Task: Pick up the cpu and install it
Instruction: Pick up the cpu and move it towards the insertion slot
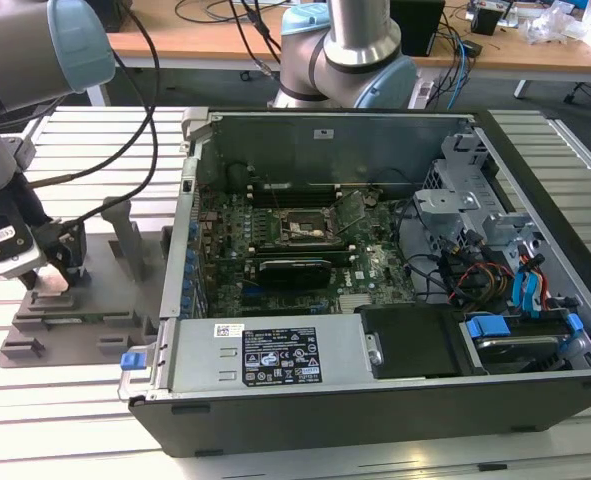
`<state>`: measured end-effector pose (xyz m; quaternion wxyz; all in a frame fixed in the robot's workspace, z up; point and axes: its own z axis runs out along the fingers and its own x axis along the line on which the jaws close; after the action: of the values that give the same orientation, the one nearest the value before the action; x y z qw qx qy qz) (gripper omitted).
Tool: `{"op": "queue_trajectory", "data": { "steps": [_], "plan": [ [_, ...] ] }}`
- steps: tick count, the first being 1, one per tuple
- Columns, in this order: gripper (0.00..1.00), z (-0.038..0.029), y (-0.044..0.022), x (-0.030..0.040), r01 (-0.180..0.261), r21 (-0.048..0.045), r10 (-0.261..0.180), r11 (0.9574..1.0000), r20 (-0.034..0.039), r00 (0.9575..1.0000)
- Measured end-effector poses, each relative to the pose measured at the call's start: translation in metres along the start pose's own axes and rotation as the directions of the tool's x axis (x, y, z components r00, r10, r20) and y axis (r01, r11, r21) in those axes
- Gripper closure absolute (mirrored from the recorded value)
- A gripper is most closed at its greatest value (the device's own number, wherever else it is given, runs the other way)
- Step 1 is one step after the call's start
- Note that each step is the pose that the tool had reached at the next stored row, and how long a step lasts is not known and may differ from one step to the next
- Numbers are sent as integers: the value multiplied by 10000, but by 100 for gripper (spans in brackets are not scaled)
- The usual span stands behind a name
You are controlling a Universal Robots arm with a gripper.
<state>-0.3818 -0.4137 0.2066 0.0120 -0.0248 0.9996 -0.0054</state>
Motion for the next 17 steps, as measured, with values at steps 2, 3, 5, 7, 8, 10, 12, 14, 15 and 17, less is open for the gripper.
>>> {"op": "queue_trajectory", "data": {
  "steps": [2, 3, 5, 7, 8, 10, 12, 14, 15, 17],
  "plan": [
    [45, -8, 0, 0, 0, 1, 0, 10000, -2, 10000],
    [45, -21, -1, 0, 0, 1, 0, 10000, -3, 10000],
    [45, -76, 0, -2, 0, -1, 0, 10000, 2, 10000],
    [45, -247, -3, -6, 0, 8, 0, 10000, -1, 10000],
    [45, -275, -3, -6, 0, 11, 0, 10000, -2, 10000],
    [45, -322, -4, -7, 0, 16, 0, 10000, -1, 10000],
    [45, -364, -4, -8, 1, 23, -1, 10000, -2, 10000],
    [45, -414, -5, -10, 1, 31, -1, 10000, -2, 10000],
    [45, -427, -5, -10, 1, 34, -1, 10000, -3, 10000],
    [45, -465, -5, -11, 1, 42, -1, 10000, -2, 10000]
  ]
}}
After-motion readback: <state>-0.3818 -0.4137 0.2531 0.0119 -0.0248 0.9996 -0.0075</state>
